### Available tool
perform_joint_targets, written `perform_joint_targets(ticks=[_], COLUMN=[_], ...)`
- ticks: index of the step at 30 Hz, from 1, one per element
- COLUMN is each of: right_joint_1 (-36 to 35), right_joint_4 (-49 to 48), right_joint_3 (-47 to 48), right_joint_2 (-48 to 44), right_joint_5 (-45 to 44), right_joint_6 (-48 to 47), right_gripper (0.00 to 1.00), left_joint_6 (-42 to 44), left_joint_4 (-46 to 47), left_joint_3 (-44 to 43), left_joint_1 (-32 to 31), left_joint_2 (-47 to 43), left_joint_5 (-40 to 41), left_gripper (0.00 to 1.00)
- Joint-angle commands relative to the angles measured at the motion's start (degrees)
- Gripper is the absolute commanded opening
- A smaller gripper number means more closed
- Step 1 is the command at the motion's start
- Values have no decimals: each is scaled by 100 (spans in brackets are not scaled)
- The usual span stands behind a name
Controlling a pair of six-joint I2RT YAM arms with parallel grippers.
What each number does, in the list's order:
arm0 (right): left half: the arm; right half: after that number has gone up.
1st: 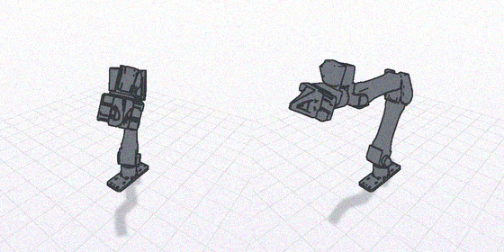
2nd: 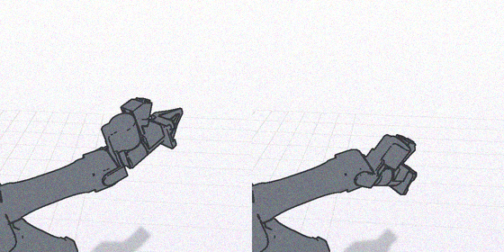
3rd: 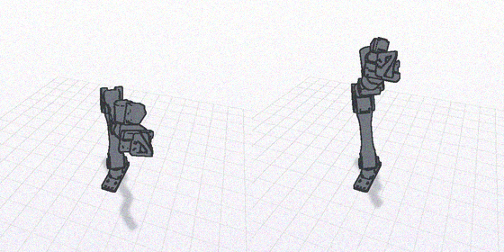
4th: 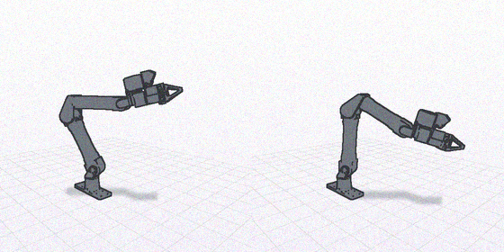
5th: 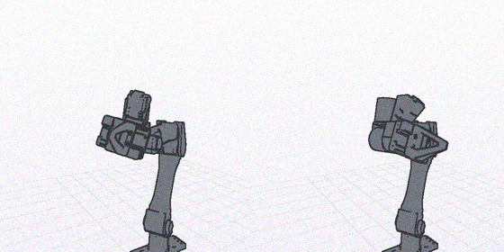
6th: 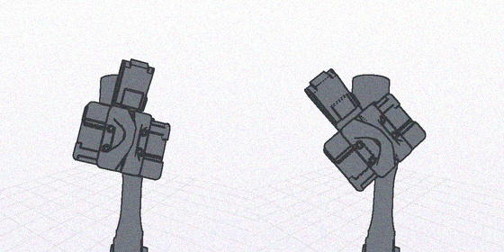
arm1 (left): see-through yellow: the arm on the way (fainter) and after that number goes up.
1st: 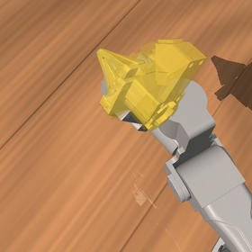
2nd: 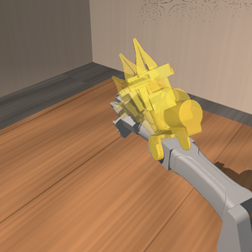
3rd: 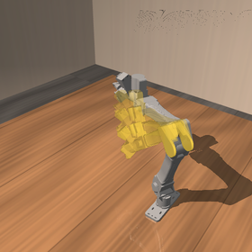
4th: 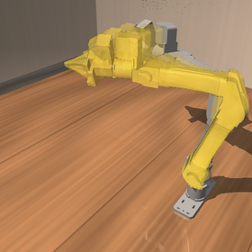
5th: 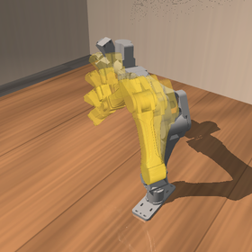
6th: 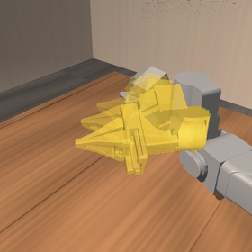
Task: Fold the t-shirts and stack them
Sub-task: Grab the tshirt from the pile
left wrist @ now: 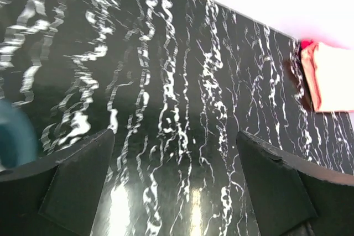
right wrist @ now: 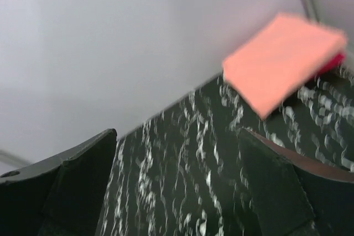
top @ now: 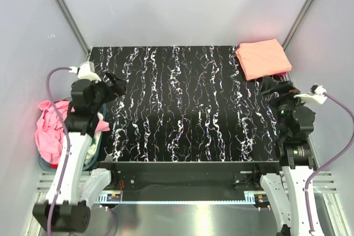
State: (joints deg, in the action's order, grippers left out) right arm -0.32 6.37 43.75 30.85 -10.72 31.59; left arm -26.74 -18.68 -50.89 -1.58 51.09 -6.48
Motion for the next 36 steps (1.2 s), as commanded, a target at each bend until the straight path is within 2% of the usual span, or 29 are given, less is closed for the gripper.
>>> perform_joint_targets(ticks=[1,4,6,7,8,9,10,13,17,20,22,27,36], right_joint_1=[5,-3,-3,-3,-3,-3,-3,-3,5,5,-3,-3,-3], right_joint_4=[1800,1962,2262,2481,2535,2536,2423,2264,2386,2588,2667,2597,2518], right_joint_3=[-541,-771,-806,-832,-859,-981,-1086,-1526,-1712,-1502,-1431,-1316,-1351], right_joint_2=[-332,-632,-729,-791,-826,-852,-974,-1352,-1749,-1802,-1732,-1416,-1020], right_joint_5=[1546,2362,2338,2390,2530,2731,3142,3619,3797,3806,3797,3902,3867], right_joint_6=[964,1365,1551,1647,1631,1613,1622,1832,1903,1745,1631,1526,1349], right_gripper=[100,100,100,100,100,100,100,100,100,100,100,100,100], left_joint_6=[291,292,13,-154,-208,-252,-348,-297,-393,-446,-341,-270,-340], left_joint_4=[-943,-875,-1346,-1506,-1681,-2049,-2235,-2877,-3484,-3581,-3459,-3537,-3221], left_joint_3=[-473,-203,-289,-385,-456,-517,-640,-869,-1036,-1054,-1037,-1256,-966], left_joint_1=[18,-9,-9,-9,-9,-9,-9,-9,0,149,465,1036,1968], left_joint_2=[-670,-873,-820,-829,-837,-855,-873,-768,-110,173,199,911,1087], left_joint_5=[464,139,646,1370,1760,2138,2873,4080,4874,4780,4587,4419,3954], left_gripper=[99,99,99,99,99,99,99,99,99,99,99,99,99])
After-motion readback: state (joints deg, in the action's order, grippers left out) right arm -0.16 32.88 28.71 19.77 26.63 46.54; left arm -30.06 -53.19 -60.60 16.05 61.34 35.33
